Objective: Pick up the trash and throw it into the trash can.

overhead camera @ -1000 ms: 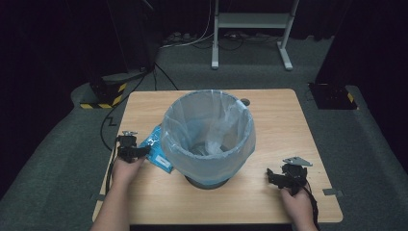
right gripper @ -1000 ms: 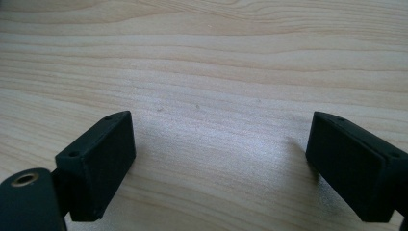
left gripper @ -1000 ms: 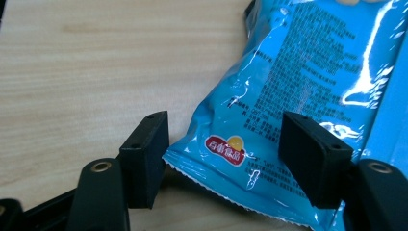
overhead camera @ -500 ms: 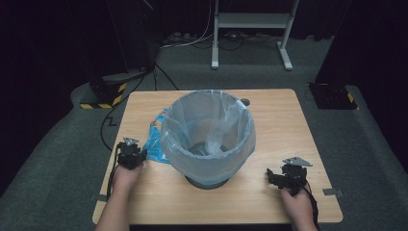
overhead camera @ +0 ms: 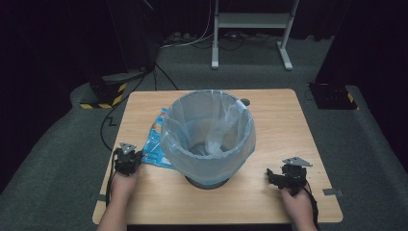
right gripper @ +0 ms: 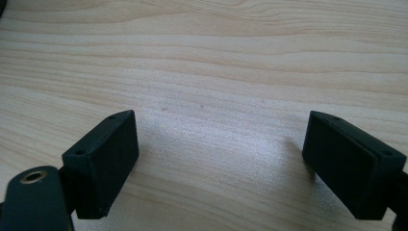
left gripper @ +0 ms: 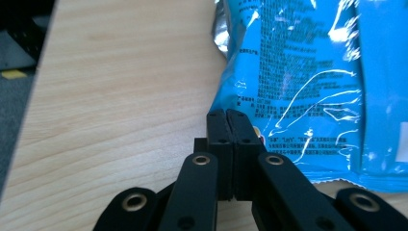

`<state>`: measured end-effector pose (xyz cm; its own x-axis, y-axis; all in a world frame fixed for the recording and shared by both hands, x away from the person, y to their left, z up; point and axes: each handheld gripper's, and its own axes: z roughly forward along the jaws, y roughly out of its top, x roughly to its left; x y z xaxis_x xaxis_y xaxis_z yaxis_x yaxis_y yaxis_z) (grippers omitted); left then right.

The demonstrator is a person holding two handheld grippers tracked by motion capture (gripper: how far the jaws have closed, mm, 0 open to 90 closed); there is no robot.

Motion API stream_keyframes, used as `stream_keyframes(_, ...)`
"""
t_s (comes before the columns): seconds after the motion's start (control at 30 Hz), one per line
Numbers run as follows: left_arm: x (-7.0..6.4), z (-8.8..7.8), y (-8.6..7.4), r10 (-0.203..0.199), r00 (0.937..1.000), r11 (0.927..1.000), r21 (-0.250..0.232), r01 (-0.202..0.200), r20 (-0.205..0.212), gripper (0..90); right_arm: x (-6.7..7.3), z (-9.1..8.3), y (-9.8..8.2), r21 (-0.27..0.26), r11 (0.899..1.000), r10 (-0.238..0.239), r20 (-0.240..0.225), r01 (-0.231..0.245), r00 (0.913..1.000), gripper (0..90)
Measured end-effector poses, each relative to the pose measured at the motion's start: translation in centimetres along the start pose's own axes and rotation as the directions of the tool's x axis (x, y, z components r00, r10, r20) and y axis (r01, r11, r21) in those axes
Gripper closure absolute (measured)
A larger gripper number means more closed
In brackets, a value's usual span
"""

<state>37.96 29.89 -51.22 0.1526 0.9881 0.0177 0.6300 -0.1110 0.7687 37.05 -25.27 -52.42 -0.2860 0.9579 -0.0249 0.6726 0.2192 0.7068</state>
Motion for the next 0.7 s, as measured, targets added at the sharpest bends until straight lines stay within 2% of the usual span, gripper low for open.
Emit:
stream_keyframes(0.03, 0.1, -0.9, -0.3, -0.009, 1.0000, 0.9995, -0.032, 0.009, 0.004, 89.1, 0.0, 0.0, 0.0, -0.002, 1.000, 0.000, -0.001, 0.000, 1.0000, 12.5)
stream_keyframes(0.1, 0.1, -1.7, -0.4, -0.007, 0.9999, 0.9986, -0.053, 0.007, 0.008, 89.2, 0.0, 0.0, 0.0, -0.003, 1.000, 0.001, -0.001, -0.001, 1.0000, 12.6)
stream_keyframes(0.17, 0.1, -2.6, -0.6, -0.021, 0.9997, 0.9959, -0.087, 0.022, 0.013, 89.4, 0.0, 0.0, 0.0, -0.002, 1.000, 0.002, -0.002, -0.002, 1.0000, 12.6)
stream_keyframes(0.2, 0.1, -2.6, -0.6, -0.021, 0.9997, 0.9959, -0.087, 0.022, 0.013, 89.4, 0.0, 0.0, 0.0, -0.002, 1.000, 0.000, -0.001, 0.000, 1.0000, 12.6)
stream_keyframes(0.23, 0.1, -3.6, -0.7, -0.029, 0.9995, 0.9915, -0.127, 0.031, 0.012, 89.4, 0.0, 0.0, 0.0, -0.003, 1.000, 0.001, -0.001, -0.001, 1.0000, 12.6)
stream_keyframes(0.27, 0.1, -3.6, -0.7, -0.029, 0.9995, 0.9915, -0.127, 0.031, 0.012, 89.4, 0.0, 0.0, 0.0, -0.002, 1.000, 0.001, -0.001, -0.001, 1.0000, 12.6)
stream_keyframes(0.3, 0.0, -4.6, -0.9, -0.043, 0.9989, 0.9843, -0.171, 0.046, 0.020, 89.5, 0.0, 0.0, 0.0, -0.003, 1.000, 0.000, -0.001, 0.000, 1.0000, 12.6)
stream_keyframes(0.47, -0.5, -6.9, -1.1, -0.050, 0.9981, 0.9650, -0.256, 0.058, 0.035, 89.5, 0.0, 0.0, 0.0, -0.002, 1.000, 0.002, -0.001, -0.002, 1.0000, 12.6)
stream_keyframes(0.5, -0.5, -6.9, -1.1, -0.050, 0.9981, 0.9650, -0.256, 0.058, 0.035, 89.5, 0.0, 0.0, 0.0, -0.002, 1.000, 0.002, -0.001, -0.002, 1.0000, 12.6)
stream_keyframes(0.53, -0.8, -8.0, -1.1, -0.055, 0.9976, 0.9522, -0.298, 0.065, 0.041, 89.6, 0.0, 0.0, 0.0, -0.003, 1.000, 0.000, -0.001, 0.000, 1.0000, 12.6)
stream_keyframes(0.57, -0.9, -8.3, -1.1, -0.055, 0.9976, 0.9473, -0.313, 0.066, 0.042, 89.6, 0.0, 0.0, 0.0, -0.002, 1.000, 0.002, -0.002, -0.002, 1.0000, 12.6)
stream_keyframes(0.6, -0.9, -8.3, -1.1, -0.055, 0.9976, 0.9473, -0.313, 0.066, 0.042, 89.6, 0.0, 0.0, 0.0, -0.002, 1.000, 0.002, -0.002, -0.002, 1.0000, 12.6)
stream_keyframes(0.63, -1.0, -9.0, -1.1, -0.058, 0.9973, 0.9380, -0.340, 0.070, 0.045, 89.6, 0.0, 0.0, 0.0, -0.003, 1.000, 0.001, -0.001, -0.001, 1.0000, 12.6)
stream_keyframes(0.67, -1.1, -9.3, -1.1, -0.059, 0.9973, 0.9339, -0.351, 0.070, 0.042, 89.6, 0.0, 0.0, 0.0, -0.003, 1.000, 0.001, -0.002, -0.001, 1.0000, 12.6)
stream_keyframes(0.7, -1.2, -10.0, -1.1, -0.061, 0.9971, 0.9240, -0.375, 0.074, 0.046, 89.7, 0.0, 0.0, 0.0, -0.002, 1.000, 0.001, -0.002, -0.001, 1.0000, 12.6)
